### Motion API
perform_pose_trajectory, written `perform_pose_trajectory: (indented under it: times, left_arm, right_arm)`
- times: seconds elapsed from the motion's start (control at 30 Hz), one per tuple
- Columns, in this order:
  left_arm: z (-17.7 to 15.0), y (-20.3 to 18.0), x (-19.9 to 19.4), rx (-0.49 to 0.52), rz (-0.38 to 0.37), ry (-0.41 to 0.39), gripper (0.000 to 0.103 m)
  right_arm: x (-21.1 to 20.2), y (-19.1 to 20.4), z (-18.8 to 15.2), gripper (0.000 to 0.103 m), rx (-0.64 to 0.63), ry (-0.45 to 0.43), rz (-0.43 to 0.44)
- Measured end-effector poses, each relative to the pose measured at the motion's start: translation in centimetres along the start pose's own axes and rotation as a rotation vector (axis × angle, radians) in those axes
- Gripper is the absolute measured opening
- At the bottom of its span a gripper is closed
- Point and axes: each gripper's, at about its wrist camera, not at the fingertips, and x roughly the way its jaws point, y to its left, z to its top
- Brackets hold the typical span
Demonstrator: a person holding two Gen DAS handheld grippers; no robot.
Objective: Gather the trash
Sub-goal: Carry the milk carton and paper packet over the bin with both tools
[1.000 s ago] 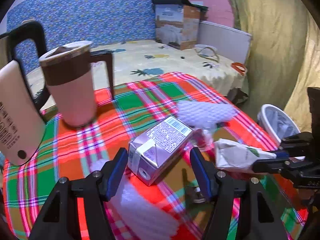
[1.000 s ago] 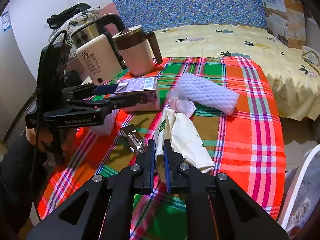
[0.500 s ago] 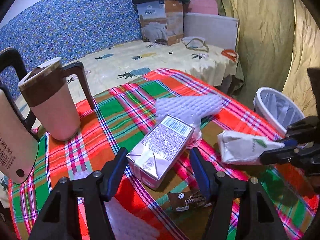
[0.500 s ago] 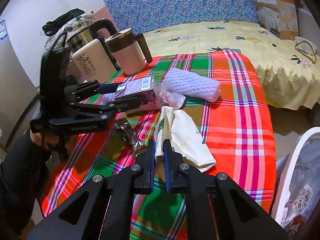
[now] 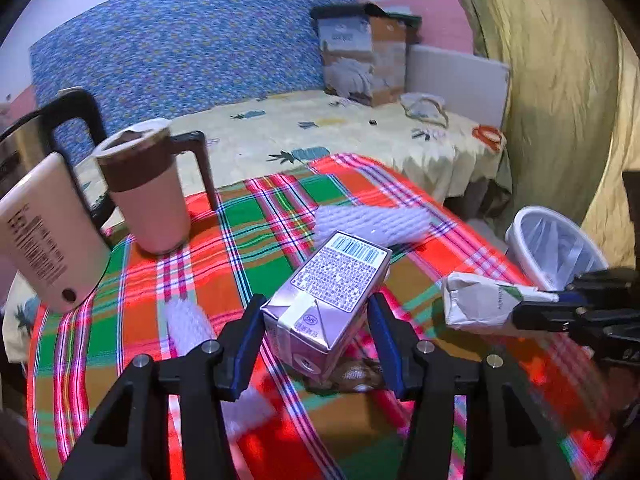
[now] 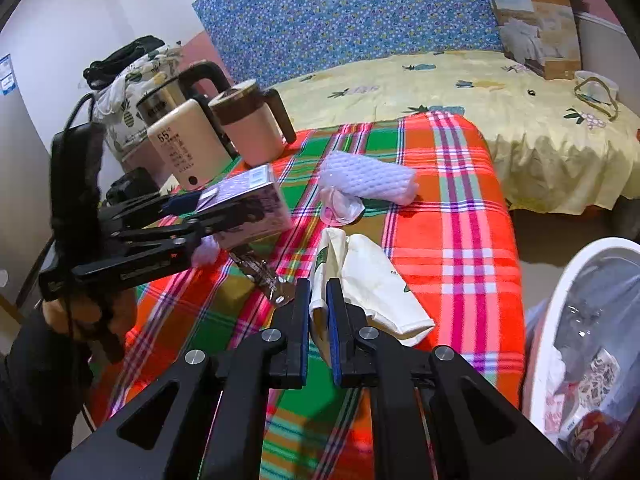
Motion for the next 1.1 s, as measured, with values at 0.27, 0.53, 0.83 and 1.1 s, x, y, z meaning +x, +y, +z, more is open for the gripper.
perform_pose_trajectory:
  times: [0.27,0.53,0.83,1.1]
  left_arm:
    - [-1.1,-3.0,-4.3,-0.081,0.013,-0.027,0.054]
    - [-2.6,-7.3,-6.6,-0.135,0.005,-0.042,0.054]
    - [-3.5,-11.8,-7.3,-0.157,-0.040,-0.032,0.054]
    - [-4.0,-15.5,-7.4,-0.156,-0.067,-0.027,0.054]
  right_arm:
    - [-3.3,-0.1,-1.1,0.010,0.008,-0.041,-0.004]
    - [-6.4,-1.2,-2.6,0.010,0.035,-0.077,-0.027]
    - [-9.4,-2.9,-4.5,0.010,0.066,-0.108,-0.065]
    - [-10.9,-4.4,-5.5,0.010,0.089,-0.121,-0.102]
